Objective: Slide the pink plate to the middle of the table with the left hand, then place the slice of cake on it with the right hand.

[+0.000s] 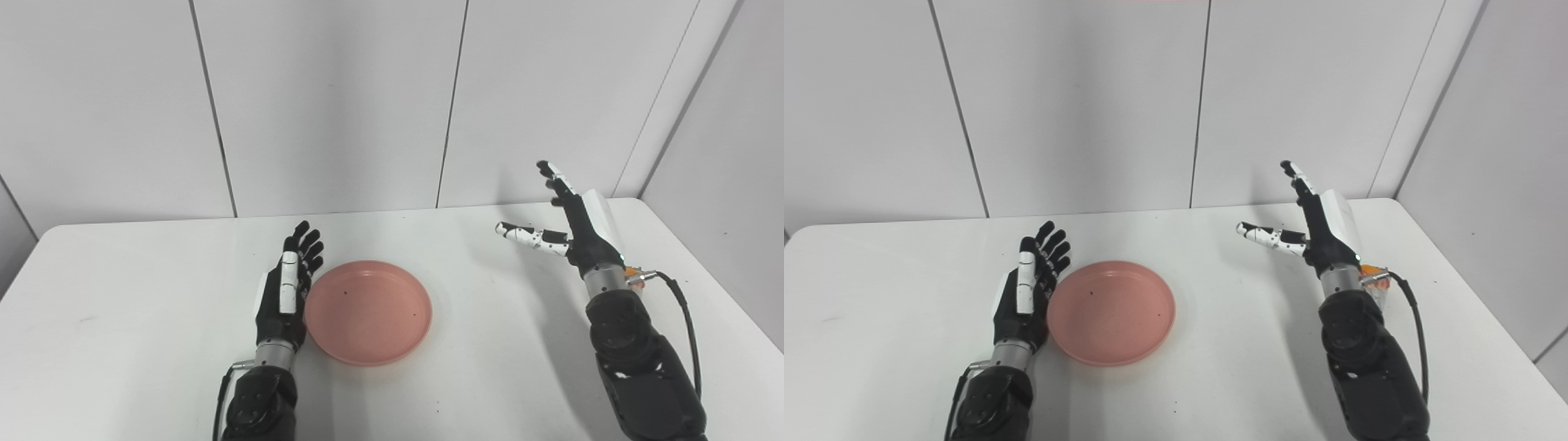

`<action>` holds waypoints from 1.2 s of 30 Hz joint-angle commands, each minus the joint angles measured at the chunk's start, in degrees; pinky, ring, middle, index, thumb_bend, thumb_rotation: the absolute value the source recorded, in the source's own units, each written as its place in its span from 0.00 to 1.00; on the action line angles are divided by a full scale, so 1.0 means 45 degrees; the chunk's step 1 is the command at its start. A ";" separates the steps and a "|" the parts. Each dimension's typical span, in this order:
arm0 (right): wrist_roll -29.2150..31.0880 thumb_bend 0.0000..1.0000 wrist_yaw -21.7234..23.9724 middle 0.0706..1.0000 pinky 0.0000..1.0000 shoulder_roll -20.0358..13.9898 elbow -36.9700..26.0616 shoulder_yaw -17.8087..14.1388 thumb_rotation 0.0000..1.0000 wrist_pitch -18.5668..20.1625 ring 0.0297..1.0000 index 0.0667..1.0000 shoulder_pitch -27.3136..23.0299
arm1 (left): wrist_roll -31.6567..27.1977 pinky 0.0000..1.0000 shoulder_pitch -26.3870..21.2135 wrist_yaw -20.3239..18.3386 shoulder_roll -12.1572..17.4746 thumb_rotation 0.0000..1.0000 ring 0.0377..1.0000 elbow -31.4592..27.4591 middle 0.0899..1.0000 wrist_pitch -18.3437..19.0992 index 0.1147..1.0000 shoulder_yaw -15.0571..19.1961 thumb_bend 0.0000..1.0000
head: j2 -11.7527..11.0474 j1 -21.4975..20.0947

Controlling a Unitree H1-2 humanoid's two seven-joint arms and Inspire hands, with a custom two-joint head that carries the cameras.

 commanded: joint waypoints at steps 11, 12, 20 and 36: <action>-0.1822 0.71 0.1095 0.87 0.81 -0.1795 -0.1302 -0.0129 0.32 0.3187 0.88 0.84 -0.0372 | -0.0259 0.93 0.0637 -0.0666 0.0271 0.96 0.93 0.1232 0.92 -0.0499 0.89 0.0073 0.74 | 0.0097 -0.0406; -0.2191 0.72 0.1436 0.87 0.83 -0.1759 -0.1241 -0.0354 0.31 0.3326 0.88 0.84 -0.0394 | -0.0223 0.94 0.0663 -0.0651 0.0291 0.97 0.93 0.1174 0.92 -0.0448 0.89 0.0045 0.74 | 0.0100 -0.0411; -0.5045 0.81 0.3437 0.84 0.77 -0.1692 -0.0832 -0.1453 0.34 0.3388 0.87 0.79 -0.0412 | -0.0250 0.95 0.0720 -0.0628 0.0301 0.97 0.93 0.1074 0.92 -0.0342 0.88 0.0040 0.73 | 0.0147 -0.0452; -0.6394 0.92 0.7184 0.88 0.82 -0.1617 -0.0298 -0.3049 0.35 0.3386 0.88 0.81 -0.0460 | -0.0508 0.99 0.0909 -0.0839 0.0187 0.96 0.95 0.0594 0.94 0.0126 0.90 0.0092 0.72 | 0.0263 -0.0415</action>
